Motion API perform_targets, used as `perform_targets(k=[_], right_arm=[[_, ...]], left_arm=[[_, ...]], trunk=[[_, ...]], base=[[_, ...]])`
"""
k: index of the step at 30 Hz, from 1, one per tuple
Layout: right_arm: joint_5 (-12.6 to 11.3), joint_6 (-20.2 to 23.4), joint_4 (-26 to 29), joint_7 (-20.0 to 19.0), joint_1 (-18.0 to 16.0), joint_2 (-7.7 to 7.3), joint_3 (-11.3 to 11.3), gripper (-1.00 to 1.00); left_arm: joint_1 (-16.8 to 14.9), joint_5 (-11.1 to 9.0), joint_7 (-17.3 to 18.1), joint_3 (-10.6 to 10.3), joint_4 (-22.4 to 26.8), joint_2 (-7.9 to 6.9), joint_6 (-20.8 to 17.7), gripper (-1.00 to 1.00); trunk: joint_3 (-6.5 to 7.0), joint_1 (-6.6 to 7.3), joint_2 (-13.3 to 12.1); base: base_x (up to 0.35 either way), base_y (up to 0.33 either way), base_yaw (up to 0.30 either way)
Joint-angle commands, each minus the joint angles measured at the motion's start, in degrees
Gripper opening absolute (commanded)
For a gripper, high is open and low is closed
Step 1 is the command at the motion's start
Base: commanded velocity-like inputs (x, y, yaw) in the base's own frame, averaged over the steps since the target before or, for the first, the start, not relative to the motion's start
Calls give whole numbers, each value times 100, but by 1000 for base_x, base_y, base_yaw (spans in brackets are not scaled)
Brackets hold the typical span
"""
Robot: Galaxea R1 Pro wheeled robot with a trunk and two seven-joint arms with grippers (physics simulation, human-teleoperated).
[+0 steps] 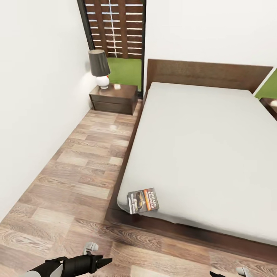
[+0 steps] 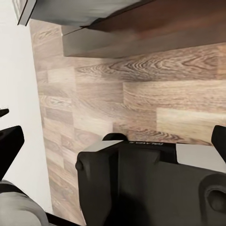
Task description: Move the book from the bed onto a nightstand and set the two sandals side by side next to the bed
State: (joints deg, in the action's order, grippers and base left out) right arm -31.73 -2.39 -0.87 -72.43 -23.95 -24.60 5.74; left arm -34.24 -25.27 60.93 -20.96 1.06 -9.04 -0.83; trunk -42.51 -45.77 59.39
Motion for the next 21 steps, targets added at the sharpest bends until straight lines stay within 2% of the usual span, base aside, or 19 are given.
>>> perform_targets(k=[1, 21], right_arm=[[-44, -22, -9, -17, -4, 9, 44, 100], [-37, -23, -9, -19, -4, 25, 50, 100]], left_arm=[[-3, -48, 16, -49, 0, -1, -9, 100], [-3, -48, 16, -49, 0, 2, -13, 100]], trunk=[[-7, 0, 3], [-77, 0, 3]], base=[[0, 0, 270], [0, 0, 270]])
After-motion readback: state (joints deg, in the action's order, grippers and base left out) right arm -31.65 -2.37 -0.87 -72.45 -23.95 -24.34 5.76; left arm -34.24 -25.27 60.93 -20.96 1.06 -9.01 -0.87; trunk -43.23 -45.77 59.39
